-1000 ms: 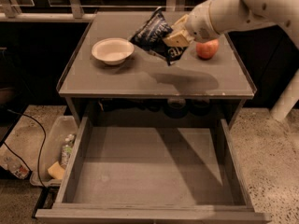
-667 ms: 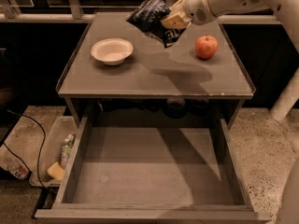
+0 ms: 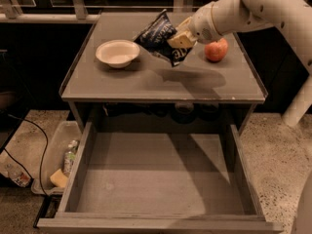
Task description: Pick blue chip bag from top drawer and place on counter
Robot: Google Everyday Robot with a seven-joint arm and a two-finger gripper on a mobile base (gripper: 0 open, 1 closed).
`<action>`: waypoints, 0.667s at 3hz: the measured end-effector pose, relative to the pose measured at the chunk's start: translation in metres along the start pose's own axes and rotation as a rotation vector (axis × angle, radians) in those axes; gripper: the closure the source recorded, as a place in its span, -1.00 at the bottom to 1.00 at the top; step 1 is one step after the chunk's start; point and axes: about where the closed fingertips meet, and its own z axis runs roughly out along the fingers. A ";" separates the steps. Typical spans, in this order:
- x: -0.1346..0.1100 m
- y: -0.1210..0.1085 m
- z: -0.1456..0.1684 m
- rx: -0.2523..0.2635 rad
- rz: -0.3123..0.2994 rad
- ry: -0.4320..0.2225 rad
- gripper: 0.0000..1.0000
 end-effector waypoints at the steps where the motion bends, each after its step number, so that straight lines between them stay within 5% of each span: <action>1: 0.025 0.004 0.011 -0.014 0.035 0.020 1.00; 2: 0.025 0.004 0.011 -0.014 0.036 0.020 0.65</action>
Offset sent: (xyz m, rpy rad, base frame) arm 0.0010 -0.0053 -0.0239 -0.0006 0.0364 -0.0130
